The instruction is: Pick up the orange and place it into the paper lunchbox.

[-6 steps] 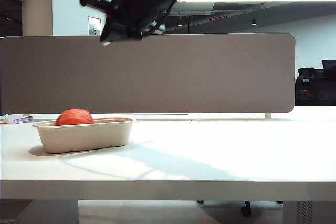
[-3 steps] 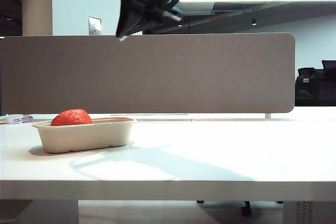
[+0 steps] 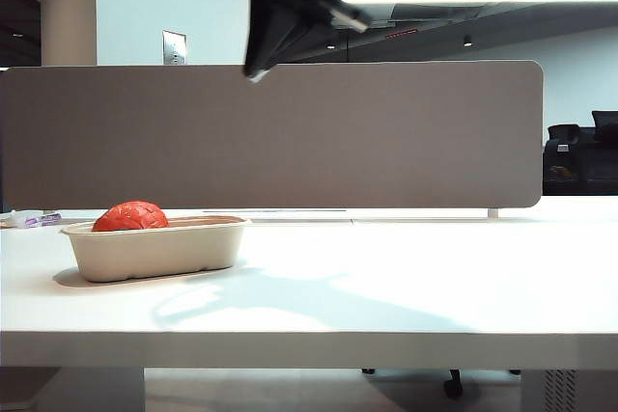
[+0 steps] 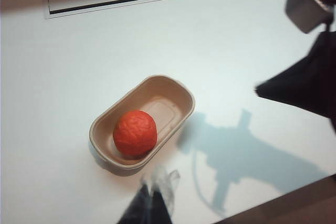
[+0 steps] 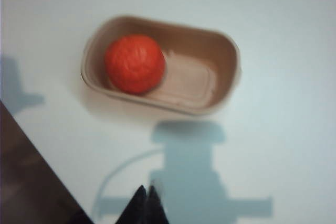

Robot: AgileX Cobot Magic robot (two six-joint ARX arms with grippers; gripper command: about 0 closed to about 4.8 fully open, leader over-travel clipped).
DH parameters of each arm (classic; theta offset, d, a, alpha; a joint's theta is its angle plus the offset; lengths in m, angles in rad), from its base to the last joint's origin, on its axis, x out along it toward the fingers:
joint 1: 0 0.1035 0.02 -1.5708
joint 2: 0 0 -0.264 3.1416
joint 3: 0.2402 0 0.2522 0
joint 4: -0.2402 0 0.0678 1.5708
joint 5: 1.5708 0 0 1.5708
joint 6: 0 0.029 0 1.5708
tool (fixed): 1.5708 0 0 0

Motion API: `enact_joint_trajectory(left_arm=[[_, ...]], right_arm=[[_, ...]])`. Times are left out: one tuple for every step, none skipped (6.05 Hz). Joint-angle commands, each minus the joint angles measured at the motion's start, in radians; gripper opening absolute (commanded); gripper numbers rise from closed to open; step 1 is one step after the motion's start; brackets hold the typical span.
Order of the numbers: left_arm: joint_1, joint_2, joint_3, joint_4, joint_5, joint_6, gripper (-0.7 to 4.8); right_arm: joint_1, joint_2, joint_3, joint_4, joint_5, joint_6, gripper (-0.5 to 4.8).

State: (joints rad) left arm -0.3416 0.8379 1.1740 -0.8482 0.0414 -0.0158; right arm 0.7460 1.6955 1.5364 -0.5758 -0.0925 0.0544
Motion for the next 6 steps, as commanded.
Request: enact_joint_trajectory(left_arm=[[0.0, -0.696, -0.841, 0.516, -0.019, -0.019, -0.05], [0.0, -0.781, -1.027, 0.692, -0.043, -0.045, -0.05], [0.0, -0.784, -1.037, 0.706, -0.056, -0.045, -0.05], [0.001, -0.788, -1.045, 0.715, -0.068, -0.044, -0.05], [0.016, -0.791, -1.064, 0.733, -0.09, -0.044, -0.05], [0.05, -0.803, -1.064, 0.733, -0.09, -0.045, -0.05]], right_arm=[[0.0, -1.252, -0.952, 0.032, 0.405, 0.005, -0.05], [0.0, -1.252, -0.952, 0.032, 0.405, 0.005, -0.05], [0.0, -1.252, -0.952, 0.032, 0.405, 0.005, -0.05], [0.0, -1.252, -0.952, 0.031, 0.405, 0.005, -0.05], [0.0, -1.252, -0.952, 0.031, 0.405, 0.005, -0.05], [0.0, -1.252, -0.952, 0.031, 0.405, 0.005, -0.05]])
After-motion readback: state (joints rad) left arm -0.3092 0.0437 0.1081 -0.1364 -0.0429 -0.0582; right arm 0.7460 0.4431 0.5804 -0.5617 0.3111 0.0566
